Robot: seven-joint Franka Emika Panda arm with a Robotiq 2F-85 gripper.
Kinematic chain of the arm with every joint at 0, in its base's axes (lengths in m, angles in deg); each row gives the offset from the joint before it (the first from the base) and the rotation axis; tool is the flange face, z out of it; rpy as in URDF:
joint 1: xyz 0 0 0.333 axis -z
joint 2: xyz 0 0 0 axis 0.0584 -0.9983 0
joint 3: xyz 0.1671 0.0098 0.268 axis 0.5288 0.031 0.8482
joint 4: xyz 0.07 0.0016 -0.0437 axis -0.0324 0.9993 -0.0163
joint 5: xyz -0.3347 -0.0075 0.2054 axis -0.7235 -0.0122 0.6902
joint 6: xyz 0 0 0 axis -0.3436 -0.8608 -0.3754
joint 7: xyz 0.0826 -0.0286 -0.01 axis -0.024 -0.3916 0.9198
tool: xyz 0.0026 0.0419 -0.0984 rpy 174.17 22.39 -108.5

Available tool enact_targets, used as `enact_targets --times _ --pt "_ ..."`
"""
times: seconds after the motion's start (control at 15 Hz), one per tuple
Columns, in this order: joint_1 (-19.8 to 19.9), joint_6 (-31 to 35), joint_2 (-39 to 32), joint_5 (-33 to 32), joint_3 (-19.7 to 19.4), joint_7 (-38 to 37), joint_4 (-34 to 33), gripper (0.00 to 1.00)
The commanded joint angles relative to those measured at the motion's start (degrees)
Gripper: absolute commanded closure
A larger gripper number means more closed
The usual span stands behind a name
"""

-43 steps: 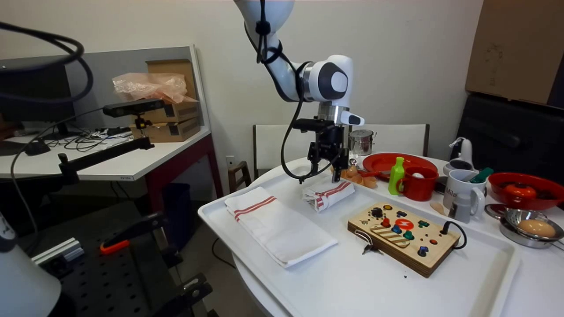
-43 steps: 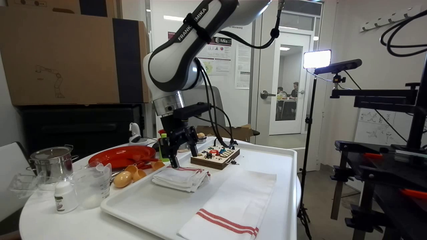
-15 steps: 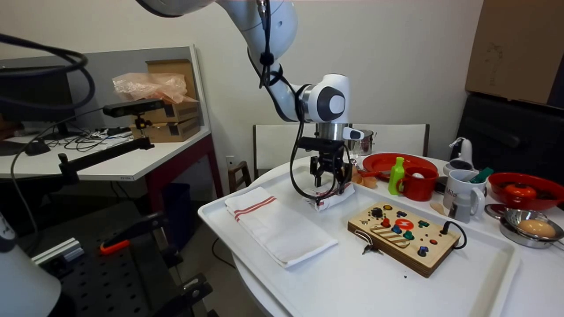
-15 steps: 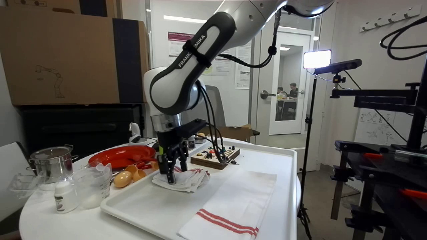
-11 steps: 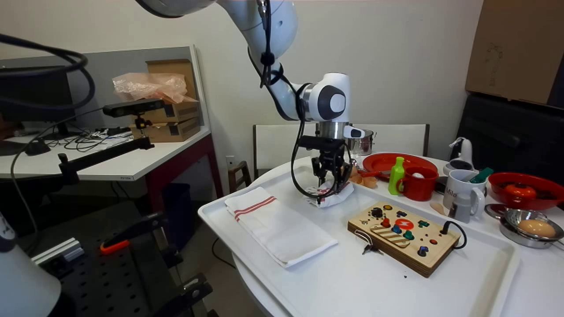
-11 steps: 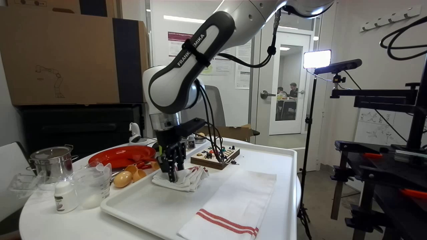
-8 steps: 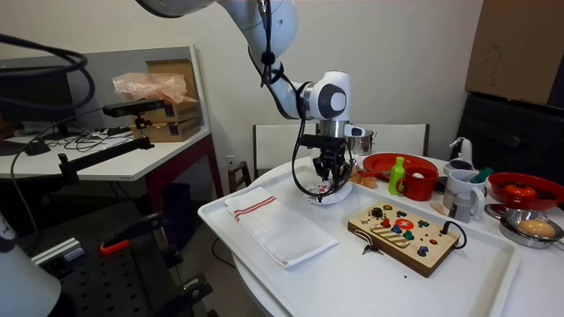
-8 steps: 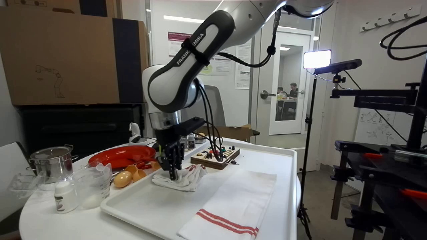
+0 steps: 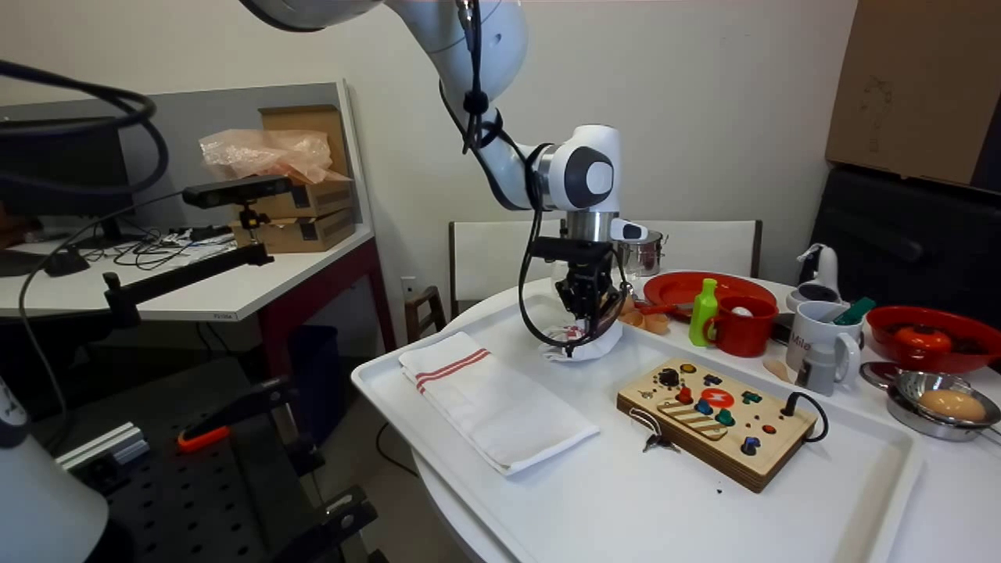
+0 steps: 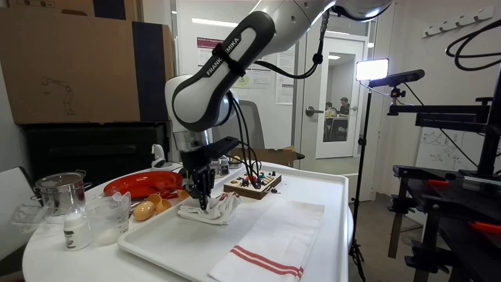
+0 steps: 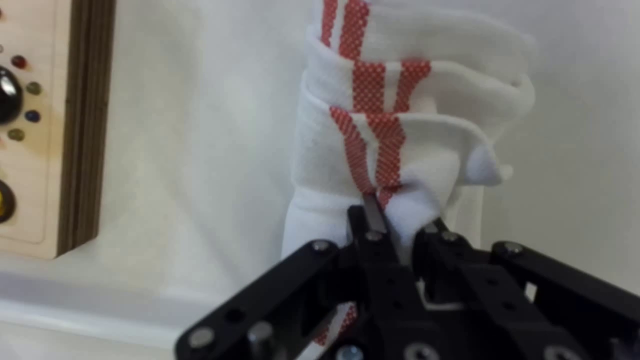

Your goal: Use the white towel farthest from you to wipe the tray

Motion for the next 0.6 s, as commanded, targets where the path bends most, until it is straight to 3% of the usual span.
enact_targets --times 0.0,0.53 --pt "-1.3 -0.2 -1.0 -1.6 0.7 1.6 -0.3 0.97" --pt "-2.8 0.3 0.8 -3.4 4.6 10.4 2.1 0.97"
